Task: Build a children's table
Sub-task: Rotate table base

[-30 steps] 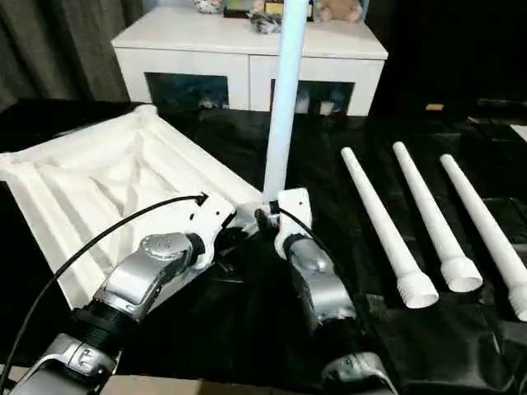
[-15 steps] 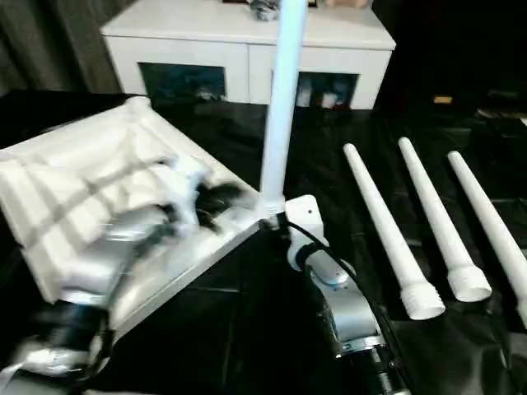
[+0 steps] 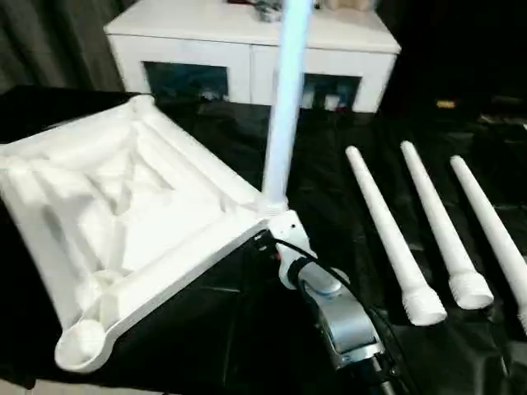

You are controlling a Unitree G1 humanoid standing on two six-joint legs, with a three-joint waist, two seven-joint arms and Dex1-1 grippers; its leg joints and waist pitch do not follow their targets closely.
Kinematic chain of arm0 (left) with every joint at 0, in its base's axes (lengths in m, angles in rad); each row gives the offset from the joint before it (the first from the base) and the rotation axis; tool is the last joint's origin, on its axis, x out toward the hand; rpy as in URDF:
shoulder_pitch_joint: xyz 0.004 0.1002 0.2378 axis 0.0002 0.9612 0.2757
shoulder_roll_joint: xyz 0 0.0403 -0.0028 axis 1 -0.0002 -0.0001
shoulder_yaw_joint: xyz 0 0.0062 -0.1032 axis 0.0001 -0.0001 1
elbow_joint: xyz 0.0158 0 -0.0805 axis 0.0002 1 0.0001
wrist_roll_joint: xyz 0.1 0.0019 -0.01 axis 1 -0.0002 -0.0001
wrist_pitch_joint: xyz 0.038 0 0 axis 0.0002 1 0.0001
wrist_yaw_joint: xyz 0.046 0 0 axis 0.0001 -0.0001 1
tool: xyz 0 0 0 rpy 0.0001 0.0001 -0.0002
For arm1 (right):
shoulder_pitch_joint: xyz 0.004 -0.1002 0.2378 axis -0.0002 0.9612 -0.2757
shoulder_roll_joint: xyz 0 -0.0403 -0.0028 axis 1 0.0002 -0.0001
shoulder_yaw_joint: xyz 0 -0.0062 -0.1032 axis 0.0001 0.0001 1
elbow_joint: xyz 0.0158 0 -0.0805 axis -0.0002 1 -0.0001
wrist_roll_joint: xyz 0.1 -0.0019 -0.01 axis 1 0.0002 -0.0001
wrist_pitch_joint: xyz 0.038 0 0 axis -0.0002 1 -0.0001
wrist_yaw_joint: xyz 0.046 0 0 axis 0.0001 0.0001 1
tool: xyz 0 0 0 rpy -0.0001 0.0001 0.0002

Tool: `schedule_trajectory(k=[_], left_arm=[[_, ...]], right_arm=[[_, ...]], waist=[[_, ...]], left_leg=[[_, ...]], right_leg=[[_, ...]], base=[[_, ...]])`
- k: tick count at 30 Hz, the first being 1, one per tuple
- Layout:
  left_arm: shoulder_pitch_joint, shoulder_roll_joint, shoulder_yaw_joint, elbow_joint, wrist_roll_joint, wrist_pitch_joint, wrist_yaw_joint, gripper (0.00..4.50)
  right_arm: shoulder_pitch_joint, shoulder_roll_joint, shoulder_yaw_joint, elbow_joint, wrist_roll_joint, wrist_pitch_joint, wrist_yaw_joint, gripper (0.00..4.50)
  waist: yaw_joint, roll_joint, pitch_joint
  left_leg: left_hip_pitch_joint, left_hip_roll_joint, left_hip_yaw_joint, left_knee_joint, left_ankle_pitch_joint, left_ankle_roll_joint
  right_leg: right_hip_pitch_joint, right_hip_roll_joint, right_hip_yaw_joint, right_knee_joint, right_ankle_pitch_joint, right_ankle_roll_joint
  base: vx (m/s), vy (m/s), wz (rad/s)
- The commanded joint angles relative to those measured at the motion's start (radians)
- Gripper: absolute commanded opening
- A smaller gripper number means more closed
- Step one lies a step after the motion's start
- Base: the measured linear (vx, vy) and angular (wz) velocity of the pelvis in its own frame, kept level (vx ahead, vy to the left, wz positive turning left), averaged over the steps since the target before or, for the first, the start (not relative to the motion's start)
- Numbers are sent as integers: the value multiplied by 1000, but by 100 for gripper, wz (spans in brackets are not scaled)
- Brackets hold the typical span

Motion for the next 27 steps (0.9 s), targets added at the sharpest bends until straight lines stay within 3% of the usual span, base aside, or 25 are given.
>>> schedule_trajectory(k=[1, 5, 9, 13, 18, 19, 27], left_arm=[[31, 16, -10, -3, 9, 53, -29, 200], [116, 22, -90, -60, -60, 201, -175, 200], [136, 12, -131, -99, -98, 236, -243, 200], [160, 10, -244, -232, -180, 302, -383, 200], [165, -7, -311, -290, -238, 287, -475, 200], [168, -11, -324, -297, -242, 296, -483, 200], [149, -57, -458, -347, -228, 282, -508, 200]], right_arm=[[-8, -7, 9, -16, -4, 21, 12, 381], [-15, 1, 18, -12, 0, 30, 18, 381], [-22, 4, 20, -2, -3, 28, 19, 381], [-43, 12, 19, 20, -6, 20, 15, 381], [-50, 14, 17, 26, -6, 18, 16, 381], [-50, 13, 17, 27, -7, 17, 15, 381], [-51, -4, 0, 1, -10, 27, 11, 381]], waist=[[-1, 23, -45], [4, 20, -46], [6, 19, -47], [4, 18, -47], [4, 20, -48], [3, 19, -49], [0, 20, -50]], left_leg=[[27, 33, -14, -92, -377, -57], [28, 32, -13, -93, -376, -63], [21, 32, -16, -95, -356, -64], [21, 29, -15, -93, -364, -63], [23, 28, -11, -90, -335, -64], [18, 27, -12, -91, -323, -63], [18, 27, -10, -88, -301, -50]], right_leg=[[22, -41, 41, -58, -293, -152], [18, -43, 47, -58, -284, -154], [28, -47, 46, -55, -252, -161], [27, -43, 47, -54, -263, -165], [26, -38, 51, -53, -239, -167], [32, -37, 51, -49, -226, -167], [35, -37, 52, -51, -232, -164]], base=[[0, 0, 0], [0, 0, 0], [0, 0, 0], [0, 0, 0], [0, 0, 0], [0, 0, 0], [0, 0, 0]])
